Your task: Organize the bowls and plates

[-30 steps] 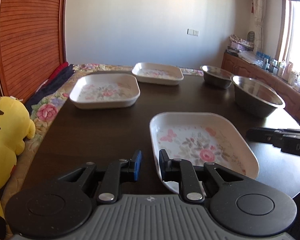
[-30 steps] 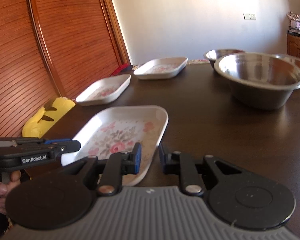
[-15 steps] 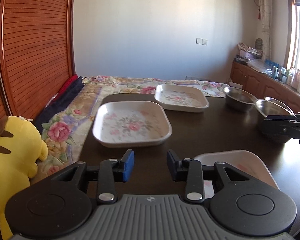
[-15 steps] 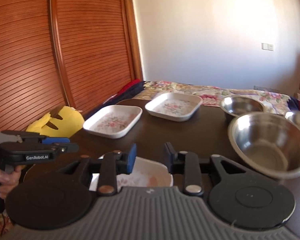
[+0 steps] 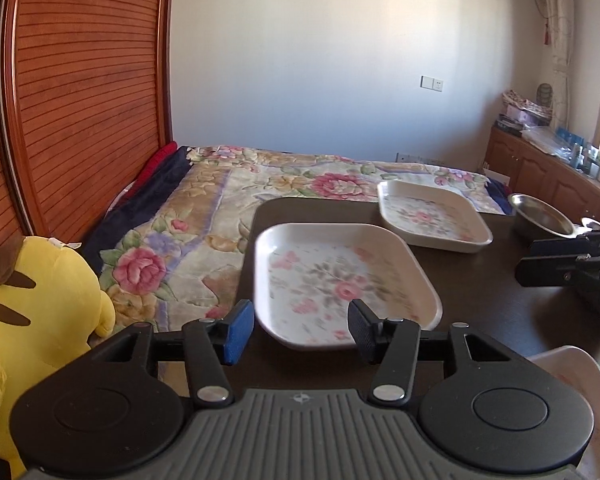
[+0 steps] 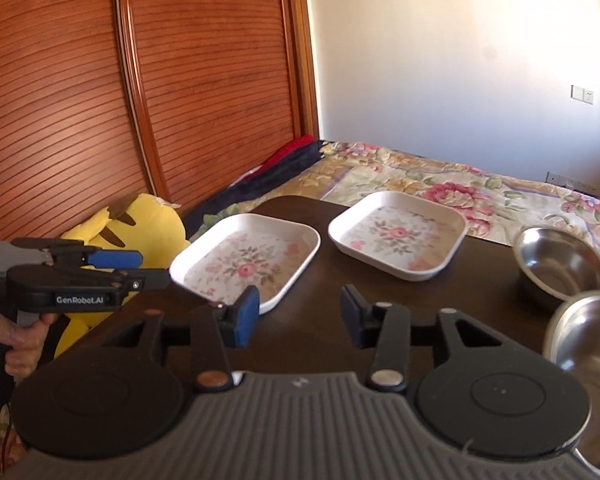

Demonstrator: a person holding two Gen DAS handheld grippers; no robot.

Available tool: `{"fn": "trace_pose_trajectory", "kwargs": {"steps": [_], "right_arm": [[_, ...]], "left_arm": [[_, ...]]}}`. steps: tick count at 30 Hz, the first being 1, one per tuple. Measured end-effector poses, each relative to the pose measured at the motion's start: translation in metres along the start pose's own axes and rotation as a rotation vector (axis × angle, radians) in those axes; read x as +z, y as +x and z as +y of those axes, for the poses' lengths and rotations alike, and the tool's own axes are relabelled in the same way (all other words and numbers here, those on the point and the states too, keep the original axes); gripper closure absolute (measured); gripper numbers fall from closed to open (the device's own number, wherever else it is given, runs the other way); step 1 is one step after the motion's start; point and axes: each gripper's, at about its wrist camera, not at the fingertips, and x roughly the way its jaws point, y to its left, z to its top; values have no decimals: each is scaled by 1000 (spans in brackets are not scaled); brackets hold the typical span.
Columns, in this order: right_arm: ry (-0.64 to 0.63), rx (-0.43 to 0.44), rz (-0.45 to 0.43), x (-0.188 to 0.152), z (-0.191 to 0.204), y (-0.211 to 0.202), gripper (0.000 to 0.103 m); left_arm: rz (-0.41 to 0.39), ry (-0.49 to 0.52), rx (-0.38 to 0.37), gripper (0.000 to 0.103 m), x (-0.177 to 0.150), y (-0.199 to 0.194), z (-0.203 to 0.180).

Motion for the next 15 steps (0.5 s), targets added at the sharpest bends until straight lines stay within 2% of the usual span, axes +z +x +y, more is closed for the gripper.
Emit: {"fn": "trace_pose_trajectory", "kwargs": {"steps": [9, 15], "right_arm": [[6, 21, 78, 16, 5, 45, 57], [27, 38, 129, 20, 3, 71, 57]], "left_arm": [[21, 6, -9, 49, 10, 30, 18], [45, 13, -19, 61, 13, 51, 26]]}}
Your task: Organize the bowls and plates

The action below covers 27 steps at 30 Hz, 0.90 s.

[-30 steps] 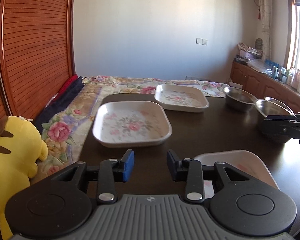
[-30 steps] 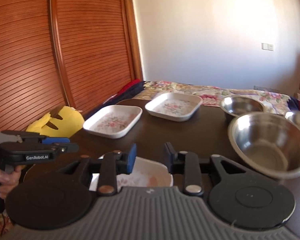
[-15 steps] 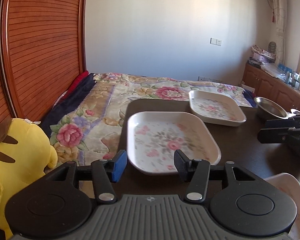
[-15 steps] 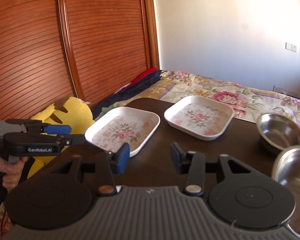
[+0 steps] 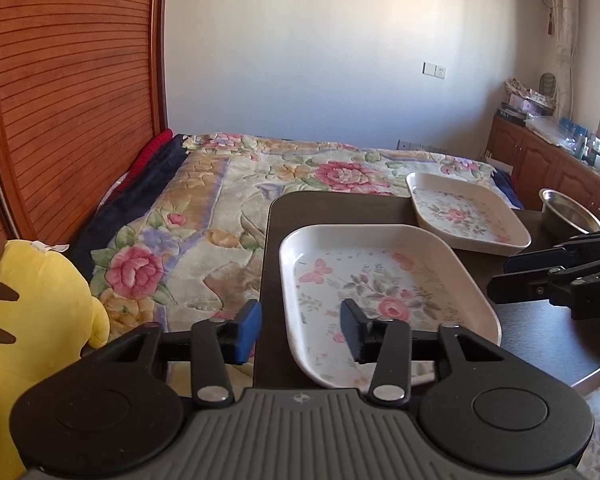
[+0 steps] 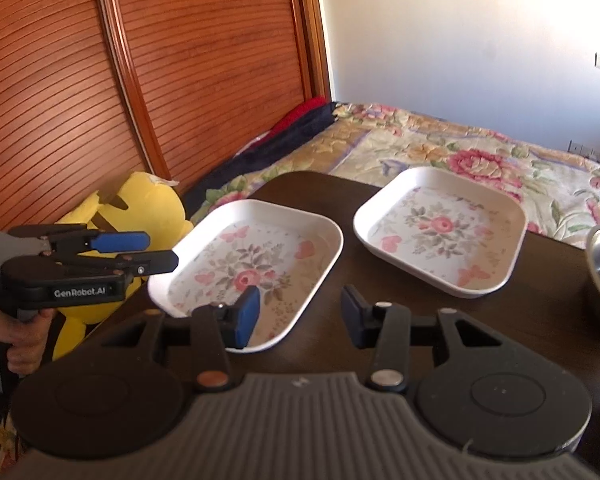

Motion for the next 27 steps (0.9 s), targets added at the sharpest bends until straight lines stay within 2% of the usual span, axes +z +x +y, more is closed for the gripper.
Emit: {"fn": "trace_pose_trajectory", "kwargs": {"steps": [7, 10, 15, 18, 27], "right_arm": [[21, 6, 49, 4, -4, 24, 65], [36, 16, 64, 3, -7, 32, 72], [52, 22, 81, 2, -8, 41, 75], [50, 26, 89, 1, -8, 44, 81], [69, 28, 91, 3, -11, 47, 83]], "left_arm": [[23, 12, -11, 75, 1, 15, 5], [24, 10, -13, 75, 1, 17, 6], [30, 17, -21, 78, 1, 22, 5], [32, 22, -26, 79, 1, 23, 3], [36, 20, -37, 80, 0, 25, 1]]}}
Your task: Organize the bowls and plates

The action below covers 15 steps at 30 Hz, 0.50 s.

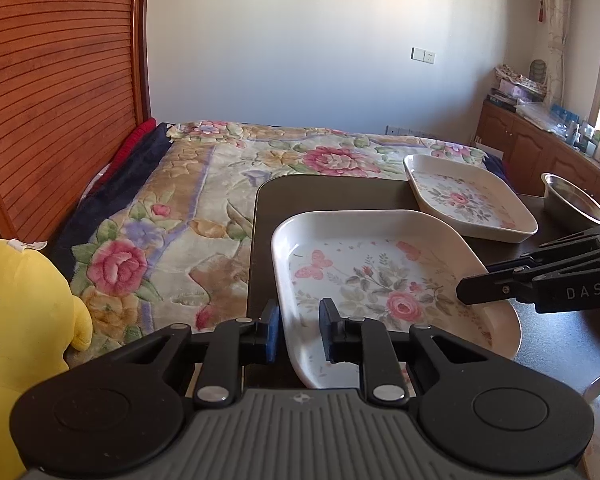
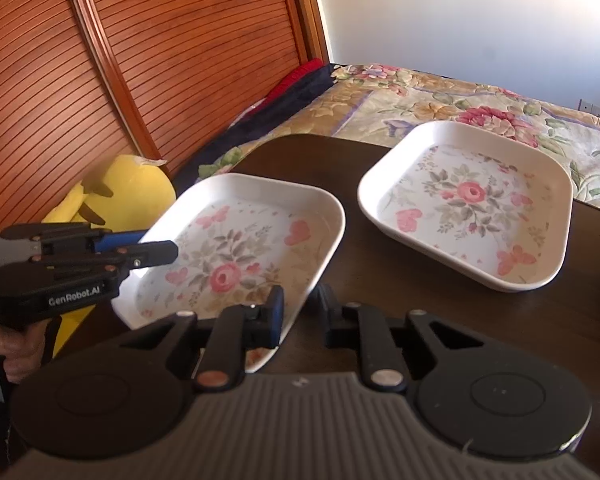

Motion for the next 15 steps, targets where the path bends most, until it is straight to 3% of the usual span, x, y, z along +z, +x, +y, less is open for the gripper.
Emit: {"fn": "trace_pose_trajectory", "kwargs": {"steps": [15], "right_arm": [[17, 5, -9, -2, -3, -11, 83]], "left_arm": [[-2, 11, -4, 81, 5, -16, -13]]}}
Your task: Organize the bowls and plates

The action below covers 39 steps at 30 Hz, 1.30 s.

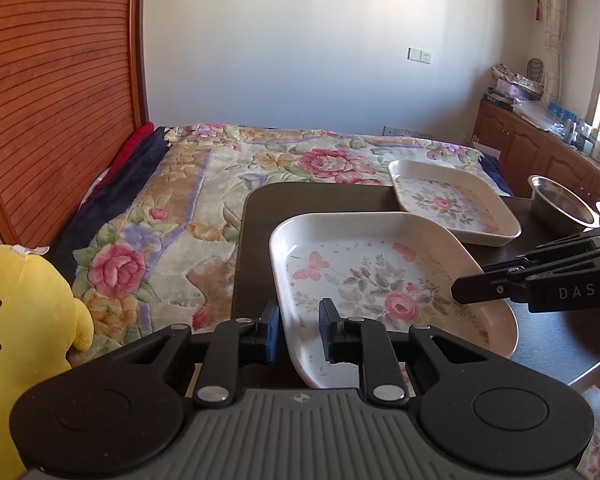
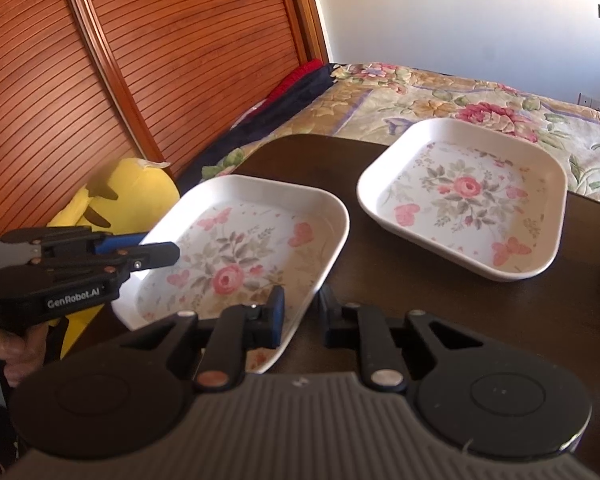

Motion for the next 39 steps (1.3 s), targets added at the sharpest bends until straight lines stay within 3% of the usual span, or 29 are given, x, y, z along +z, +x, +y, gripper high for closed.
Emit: {"fn": "trace_pose_trajectory", "kwargs": {"steps": [18, 39], "right_arm": [[5, -43, -64, -12, -18, -60, 83], [34, -94, -107, -61, -46, -129, 83]], "left_arm": [[-22, 47, -41, 81, 2, -33, -57], [-21, 114, -91, 81, -25, -73, -126]]}}
